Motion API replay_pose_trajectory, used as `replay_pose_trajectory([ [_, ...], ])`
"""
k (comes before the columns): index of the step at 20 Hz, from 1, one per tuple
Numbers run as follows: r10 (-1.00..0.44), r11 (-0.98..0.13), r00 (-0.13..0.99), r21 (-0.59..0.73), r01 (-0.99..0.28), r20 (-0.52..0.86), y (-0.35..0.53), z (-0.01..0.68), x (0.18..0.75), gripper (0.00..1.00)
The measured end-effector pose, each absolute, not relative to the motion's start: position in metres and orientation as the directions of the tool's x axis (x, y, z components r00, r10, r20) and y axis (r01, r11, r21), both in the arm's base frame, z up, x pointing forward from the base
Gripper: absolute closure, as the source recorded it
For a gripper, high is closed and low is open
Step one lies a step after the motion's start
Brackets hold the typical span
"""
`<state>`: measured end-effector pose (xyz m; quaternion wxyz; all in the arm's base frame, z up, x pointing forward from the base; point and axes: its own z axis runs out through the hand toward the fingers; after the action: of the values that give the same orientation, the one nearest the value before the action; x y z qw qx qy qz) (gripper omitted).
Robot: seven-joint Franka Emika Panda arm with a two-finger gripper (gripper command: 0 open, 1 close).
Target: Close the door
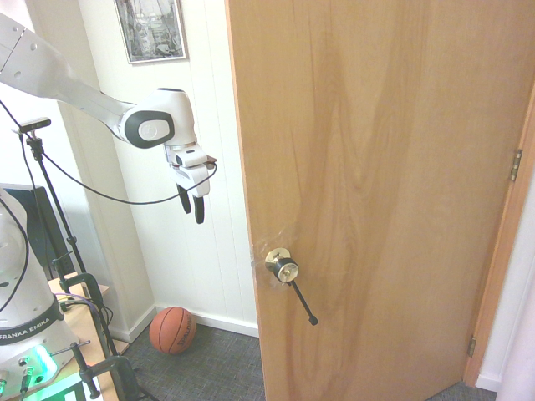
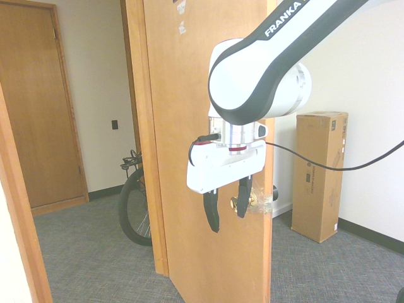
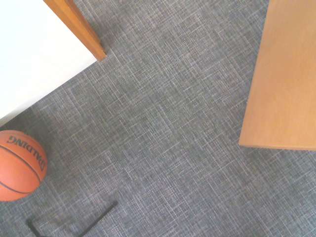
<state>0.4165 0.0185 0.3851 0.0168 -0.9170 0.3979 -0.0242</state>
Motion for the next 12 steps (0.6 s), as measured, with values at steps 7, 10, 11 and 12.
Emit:
replay_pose_trajectory([
  [7, -0.746, -0.665, 0.665, -0.067, -0.744, 0.025, 0.003, 0.389, 0.414, 0.0],
  [10, -0.741, -0.67, 0.67, -0.08, -0.738, 0.032, -0.005, 0.394, 0.402, 0.0],
  [11, -0.74, -0.671, 0.671, -0.083, -0.736, 0.033, -0.007, 0.396, 0.396, 0.0],
  [12, -0.74, -0.672, 0.672, -0.089, -0.736, 0.033, -0.01, 0.398, 0.39, 0.0],
])
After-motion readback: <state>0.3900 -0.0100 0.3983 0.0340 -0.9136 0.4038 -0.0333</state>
